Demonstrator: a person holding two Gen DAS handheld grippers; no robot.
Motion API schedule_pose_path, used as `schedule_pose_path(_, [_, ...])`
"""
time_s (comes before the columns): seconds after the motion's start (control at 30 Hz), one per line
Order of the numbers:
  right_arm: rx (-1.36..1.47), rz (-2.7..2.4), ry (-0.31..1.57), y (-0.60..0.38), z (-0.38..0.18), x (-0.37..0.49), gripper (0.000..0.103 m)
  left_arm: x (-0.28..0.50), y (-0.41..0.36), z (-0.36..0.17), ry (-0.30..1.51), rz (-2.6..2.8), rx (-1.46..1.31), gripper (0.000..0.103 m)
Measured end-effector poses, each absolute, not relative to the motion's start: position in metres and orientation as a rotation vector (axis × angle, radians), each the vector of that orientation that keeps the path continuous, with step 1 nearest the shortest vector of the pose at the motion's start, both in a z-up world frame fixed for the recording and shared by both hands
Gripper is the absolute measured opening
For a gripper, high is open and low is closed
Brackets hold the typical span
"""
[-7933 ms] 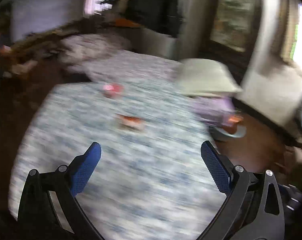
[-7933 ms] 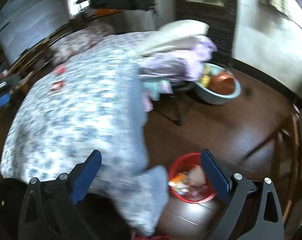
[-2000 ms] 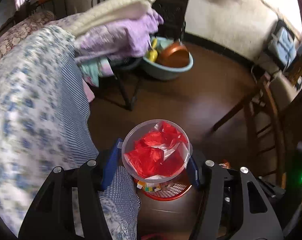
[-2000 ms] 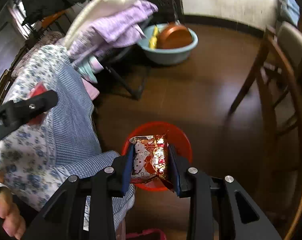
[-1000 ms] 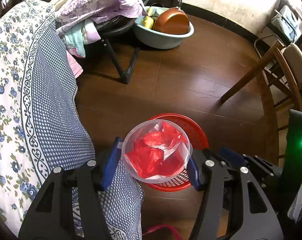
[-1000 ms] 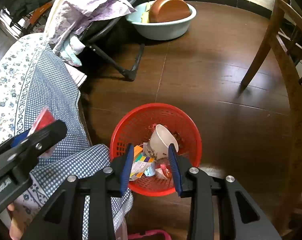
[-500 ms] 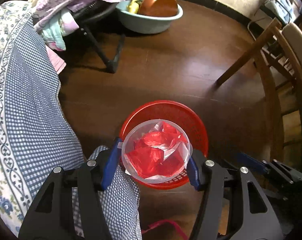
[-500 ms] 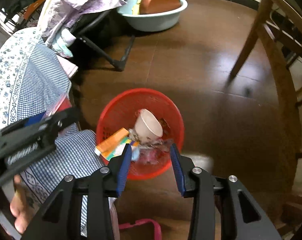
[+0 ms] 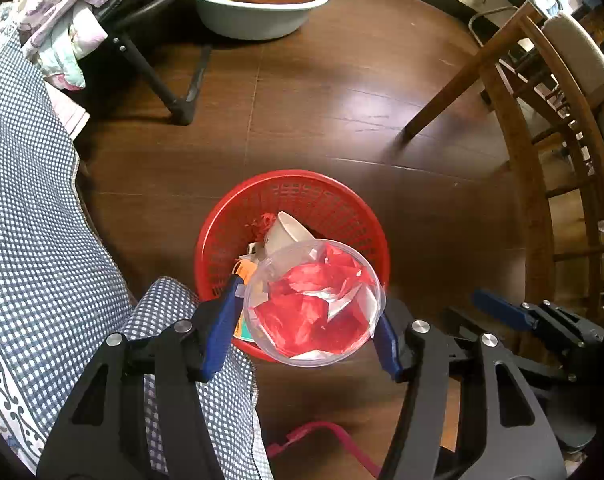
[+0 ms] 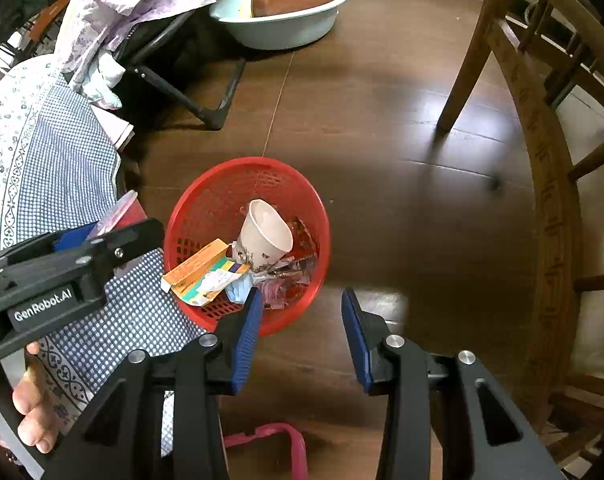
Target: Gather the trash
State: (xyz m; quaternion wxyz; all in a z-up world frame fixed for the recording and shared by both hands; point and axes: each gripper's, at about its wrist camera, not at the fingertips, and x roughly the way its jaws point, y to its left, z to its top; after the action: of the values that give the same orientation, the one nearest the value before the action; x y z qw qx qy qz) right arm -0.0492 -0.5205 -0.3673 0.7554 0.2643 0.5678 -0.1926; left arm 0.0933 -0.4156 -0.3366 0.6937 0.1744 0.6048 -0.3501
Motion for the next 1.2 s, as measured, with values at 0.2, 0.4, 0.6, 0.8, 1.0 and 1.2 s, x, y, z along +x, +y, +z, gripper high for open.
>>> schedule_pose_path(0.2, [0.565, -0.419, 1.236, -0.518, -0.363, -0.048, 0.045, 0.098, -0.413, -0.331, 1.349, -0.779, 0.332, 0.082])
schedule_pose_path(0.4, [0.565, -0.418, 1.233, -0.519, -0.359, -0.05, 0.045, 0.091, -0.415, -0.324, 1.322, -0.772, 0.356, 0.088])
schedule_pose_path(0.6, [0.534, -0.436, 1.213, -0.519, -0.347, -0.054, 0.066, 0.079, -0.408, -0.298, 1.272, -0.751, 0.306, 0.088])
schedule_pose_path(0.8, [0.5, -0.452, 1.168, -0.519, -0.324, -0.067, 0.093, 0.063, -0.387, -0.253, 1.185, -0.684, 0.256, 0.089])
schedule_pose_path(1.0, [0.447, -0.422, 1.128, -0.506, -0.292, -0.077, 0.097, 0.035, -0.359, -0.216, 1.146, -0.637, 0.211, 0.09])
schedule_pose_path(1.2, [0.401, -0.383, 1.099, -0.485, -0.259, -0.092, 0.097, 0.004, -0.339, -0.184, 1.076, -0.606, 0.253, 0.09])
